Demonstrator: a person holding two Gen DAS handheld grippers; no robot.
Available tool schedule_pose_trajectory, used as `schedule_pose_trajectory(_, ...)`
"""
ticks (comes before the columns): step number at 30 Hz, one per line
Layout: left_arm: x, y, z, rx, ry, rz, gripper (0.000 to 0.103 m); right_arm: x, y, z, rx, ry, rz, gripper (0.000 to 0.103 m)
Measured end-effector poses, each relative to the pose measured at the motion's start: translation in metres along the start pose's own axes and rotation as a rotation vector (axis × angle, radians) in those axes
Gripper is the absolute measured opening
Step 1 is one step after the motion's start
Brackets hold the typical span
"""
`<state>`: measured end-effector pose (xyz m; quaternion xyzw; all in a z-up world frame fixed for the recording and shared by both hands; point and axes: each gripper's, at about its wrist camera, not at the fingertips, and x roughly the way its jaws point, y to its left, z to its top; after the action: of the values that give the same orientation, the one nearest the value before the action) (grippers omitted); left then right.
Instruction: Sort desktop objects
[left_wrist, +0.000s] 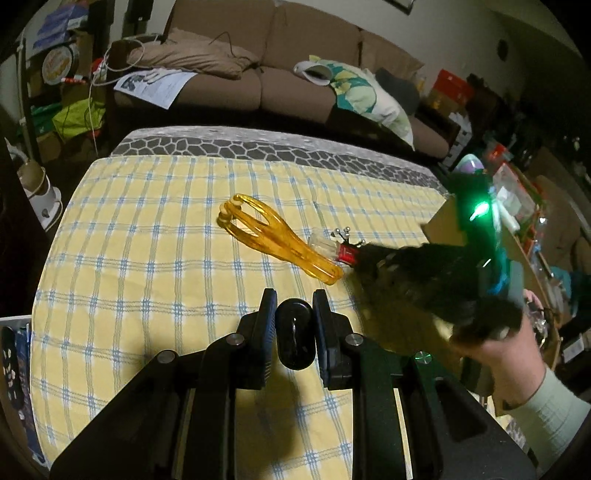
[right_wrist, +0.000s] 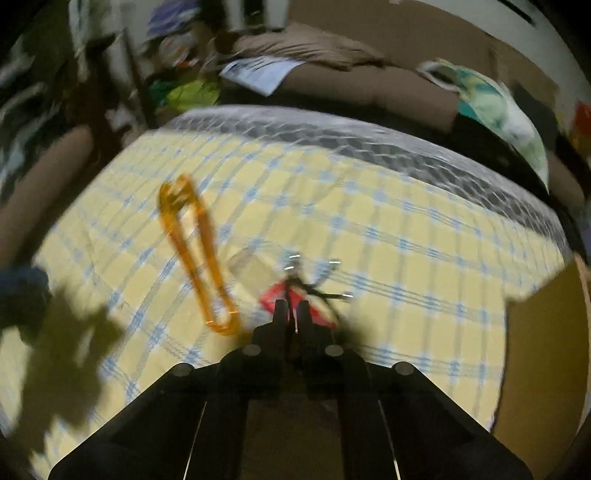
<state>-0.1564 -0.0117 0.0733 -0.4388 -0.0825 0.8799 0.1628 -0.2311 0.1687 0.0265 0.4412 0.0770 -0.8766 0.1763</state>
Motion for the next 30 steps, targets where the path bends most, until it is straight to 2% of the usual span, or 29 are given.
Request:
schedule_pose_trajectory(6, -0.018, -0.005, -0.001, -0.022, -0.020, -0.012, 0.018, -0.047, -0.045, -0.004, 0.156, -0.053, 0.029, 0.004)
schedule_pose_trajectory(11, -0.040, -0.018, -0.003, -0.032, -0.035, -0.033, 0.018, -0.093, -0.050, -0.005, 0.150, -0.079, 0.023, 0.004)
schedule_pose_trajectory(15, -0.060, -0.028, -0.011, -0.046, -0.041, -0.041, 0.018, -0.106, -0.044, -0.008, 0.154, -0.055, 0.035, 0.005)
schedule_pose_trajectory(17, -0.069, -0.032, -0.019, -0.057, -0.046, -0.035, 0.018, -0.102, -0.035, -0.008, 0.132, -0.052, 0.037, 0.011)
schedule_pose_trajectory(20, -0.081, -0.033, -0.032, -0.105, -0.046, -0.050, 0.018, -0.078, -0.017, -0.015, 0.140, -0.019, 0.109, 0.029)
schedule_pose_trajectory(25, -0.093, -0.034, -0.042, -0.137, -0.078, -0.041, 0.018, -0.038, -0.002, -0.010, 0.146, 0.010, 0.175, 0.030)
schedule_pose_trajectory(30, -0.086, -0.021, -0.039, -0.138, -0.069, -0.050, 0.018, -0.002, 0.006, 0.002, 0.068, 0.067, 0.134, 0.030)
